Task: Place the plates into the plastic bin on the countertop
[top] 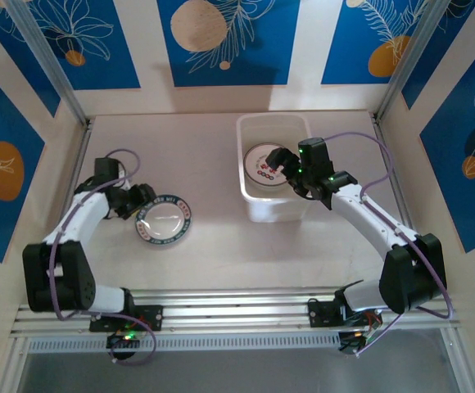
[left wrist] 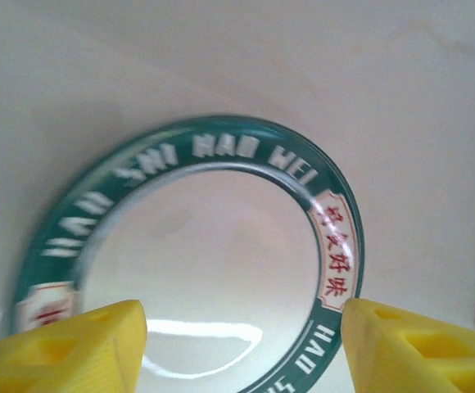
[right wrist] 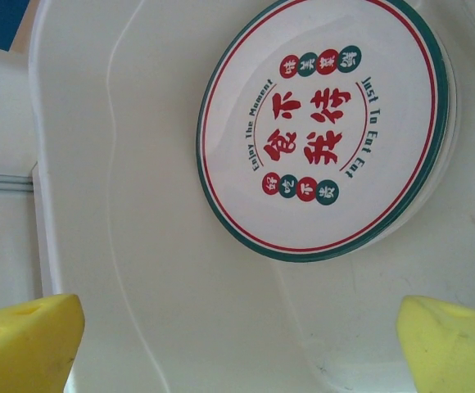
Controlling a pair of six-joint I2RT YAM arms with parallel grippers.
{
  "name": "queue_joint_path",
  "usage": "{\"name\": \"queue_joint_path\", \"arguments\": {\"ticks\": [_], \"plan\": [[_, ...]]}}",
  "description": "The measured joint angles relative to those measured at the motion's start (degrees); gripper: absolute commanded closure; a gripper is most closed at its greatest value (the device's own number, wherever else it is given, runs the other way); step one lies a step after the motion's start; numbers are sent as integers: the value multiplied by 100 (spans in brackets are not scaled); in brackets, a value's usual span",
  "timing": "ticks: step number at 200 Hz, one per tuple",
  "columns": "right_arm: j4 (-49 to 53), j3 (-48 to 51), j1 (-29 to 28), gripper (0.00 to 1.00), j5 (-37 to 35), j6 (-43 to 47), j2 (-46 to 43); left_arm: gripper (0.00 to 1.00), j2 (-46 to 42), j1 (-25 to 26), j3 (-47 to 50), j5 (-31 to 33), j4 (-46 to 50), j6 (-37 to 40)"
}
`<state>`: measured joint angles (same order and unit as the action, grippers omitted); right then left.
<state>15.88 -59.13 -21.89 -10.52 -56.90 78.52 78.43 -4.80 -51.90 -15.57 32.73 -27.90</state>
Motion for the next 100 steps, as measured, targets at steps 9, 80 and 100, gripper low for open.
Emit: {"name": "queue_joint_path", "arguments": {"ticks": [9,80,100], "plan": [[-2,0,-15,3,4,7,0,33,-129,-160,105,50,61,0],[98,2,-138,5,4,42,-302,40,170,-485,1005,59,-199,-74],[181,9,-155,5,4,26,-450,44,326,-485,1178,20,-369,-114]]}}
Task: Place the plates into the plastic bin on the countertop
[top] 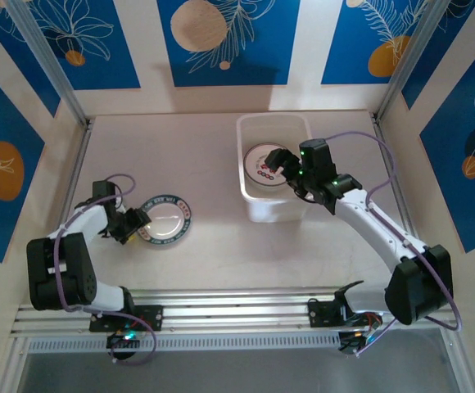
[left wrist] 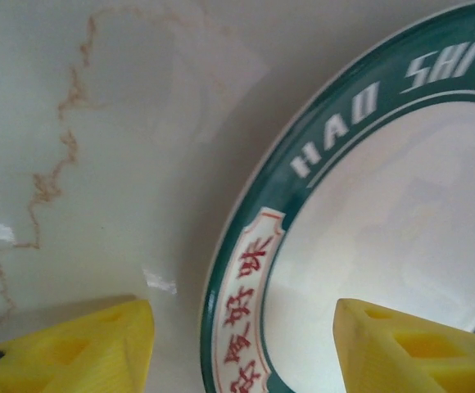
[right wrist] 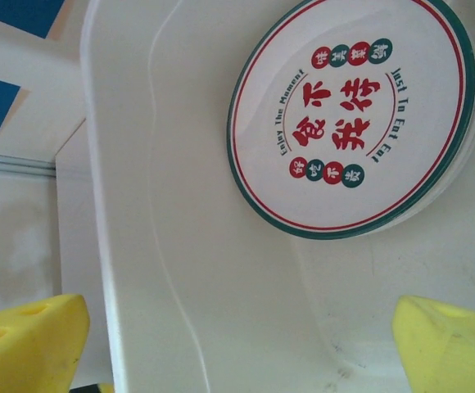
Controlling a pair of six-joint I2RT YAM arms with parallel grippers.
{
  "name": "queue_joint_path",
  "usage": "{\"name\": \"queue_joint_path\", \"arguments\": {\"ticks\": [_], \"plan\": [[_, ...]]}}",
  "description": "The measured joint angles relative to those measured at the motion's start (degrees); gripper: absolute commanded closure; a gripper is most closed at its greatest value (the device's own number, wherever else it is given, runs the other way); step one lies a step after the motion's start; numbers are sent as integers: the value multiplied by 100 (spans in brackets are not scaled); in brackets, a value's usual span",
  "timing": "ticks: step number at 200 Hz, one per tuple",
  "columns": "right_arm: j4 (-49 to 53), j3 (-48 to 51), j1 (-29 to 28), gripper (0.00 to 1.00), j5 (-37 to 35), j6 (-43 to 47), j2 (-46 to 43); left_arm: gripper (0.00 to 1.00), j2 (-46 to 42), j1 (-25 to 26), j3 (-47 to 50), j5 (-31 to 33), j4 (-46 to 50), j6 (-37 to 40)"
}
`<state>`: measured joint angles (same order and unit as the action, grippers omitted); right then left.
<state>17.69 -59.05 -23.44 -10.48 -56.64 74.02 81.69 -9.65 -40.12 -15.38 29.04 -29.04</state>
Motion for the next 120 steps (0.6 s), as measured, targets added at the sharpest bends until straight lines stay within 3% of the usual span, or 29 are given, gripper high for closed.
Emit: {"name": "queue_joint_path", "arguments": {"ticks": [120], "plan": [[26,35,-166,6,-114,-44,-17,76,138,-61,129,-258,-400,-197]]}}
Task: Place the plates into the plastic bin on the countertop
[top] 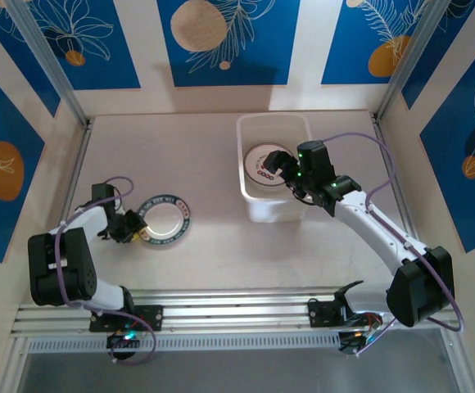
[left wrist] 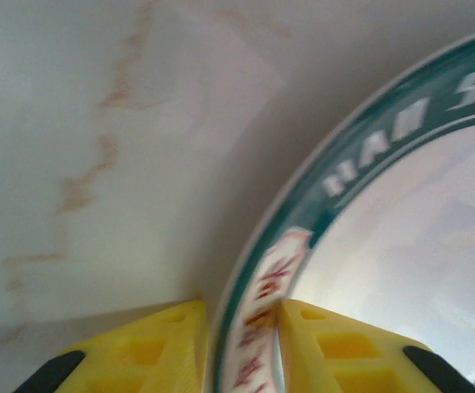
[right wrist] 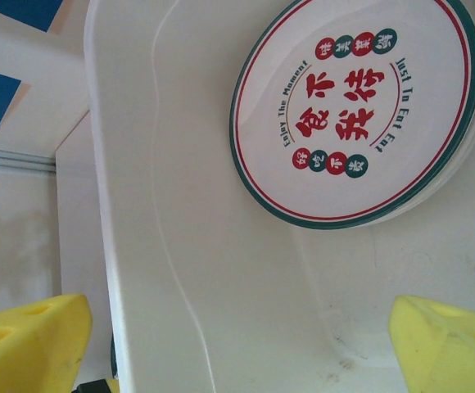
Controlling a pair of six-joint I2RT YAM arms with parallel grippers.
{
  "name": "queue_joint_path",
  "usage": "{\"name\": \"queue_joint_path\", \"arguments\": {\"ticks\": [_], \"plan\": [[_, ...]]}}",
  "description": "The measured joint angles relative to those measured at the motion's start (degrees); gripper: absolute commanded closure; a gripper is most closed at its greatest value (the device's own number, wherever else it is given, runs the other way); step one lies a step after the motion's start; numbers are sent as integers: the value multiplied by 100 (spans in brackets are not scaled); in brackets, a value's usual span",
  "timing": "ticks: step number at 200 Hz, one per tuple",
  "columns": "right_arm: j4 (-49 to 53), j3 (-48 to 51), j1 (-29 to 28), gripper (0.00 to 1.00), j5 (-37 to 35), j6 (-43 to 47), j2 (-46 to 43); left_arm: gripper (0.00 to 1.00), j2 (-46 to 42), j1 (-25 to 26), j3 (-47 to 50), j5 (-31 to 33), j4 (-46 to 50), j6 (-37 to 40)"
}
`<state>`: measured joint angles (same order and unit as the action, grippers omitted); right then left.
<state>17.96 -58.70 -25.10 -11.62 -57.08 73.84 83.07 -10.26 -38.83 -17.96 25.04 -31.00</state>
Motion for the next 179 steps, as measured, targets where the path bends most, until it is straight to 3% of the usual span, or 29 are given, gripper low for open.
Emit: {"name": "queue_joint_path", "arguments": {"ticks": [39,94,179], "plan": [[7,-15,-57,6,-57,0,26,84,-188,22,39,-302,-273,-42],[57,-74,-136,7,-127,0,66,94,-1119,31,50,-527,-310,-262],[94,-190,-240,20,354,146,63,100,-2004,79,-463,-970,-326,-1021]]}}
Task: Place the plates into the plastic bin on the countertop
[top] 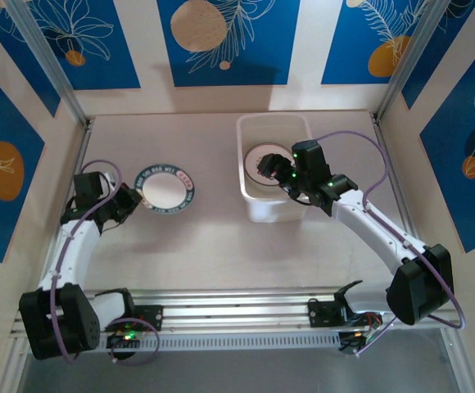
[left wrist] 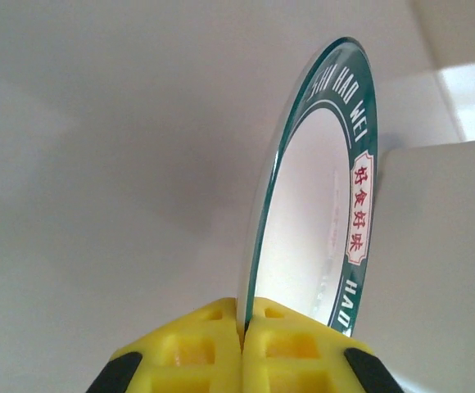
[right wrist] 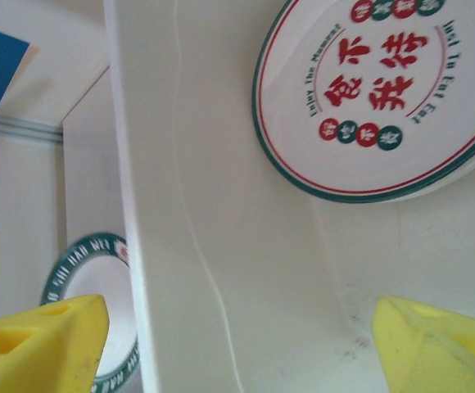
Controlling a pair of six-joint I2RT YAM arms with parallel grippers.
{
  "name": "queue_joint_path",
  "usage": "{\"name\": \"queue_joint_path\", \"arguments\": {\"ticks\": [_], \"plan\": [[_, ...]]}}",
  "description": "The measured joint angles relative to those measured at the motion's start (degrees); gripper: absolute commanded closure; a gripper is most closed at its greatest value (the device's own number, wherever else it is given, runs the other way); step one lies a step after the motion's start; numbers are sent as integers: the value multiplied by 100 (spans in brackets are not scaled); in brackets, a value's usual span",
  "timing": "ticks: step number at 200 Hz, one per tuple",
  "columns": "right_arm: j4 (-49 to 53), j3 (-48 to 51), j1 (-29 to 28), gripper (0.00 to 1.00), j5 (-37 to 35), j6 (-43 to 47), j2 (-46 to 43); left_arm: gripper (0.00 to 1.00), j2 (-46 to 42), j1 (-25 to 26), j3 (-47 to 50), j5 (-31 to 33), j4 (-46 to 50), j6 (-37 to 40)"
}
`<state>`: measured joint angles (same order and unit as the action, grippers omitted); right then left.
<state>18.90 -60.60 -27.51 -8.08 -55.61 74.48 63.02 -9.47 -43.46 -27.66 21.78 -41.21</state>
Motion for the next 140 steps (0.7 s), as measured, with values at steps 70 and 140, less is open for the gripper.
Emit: {"name": "queue_joint_path", "arguments": {"ticks": [70,140], "plan": [[-398,-243,-450,35,693,328,-127,100,-315,245,-758,-474,-673,-656],[-1252,-328,-892,44,1073,455,-57,100,-103,1268,-1307,-555,-1416,-1071]]}}
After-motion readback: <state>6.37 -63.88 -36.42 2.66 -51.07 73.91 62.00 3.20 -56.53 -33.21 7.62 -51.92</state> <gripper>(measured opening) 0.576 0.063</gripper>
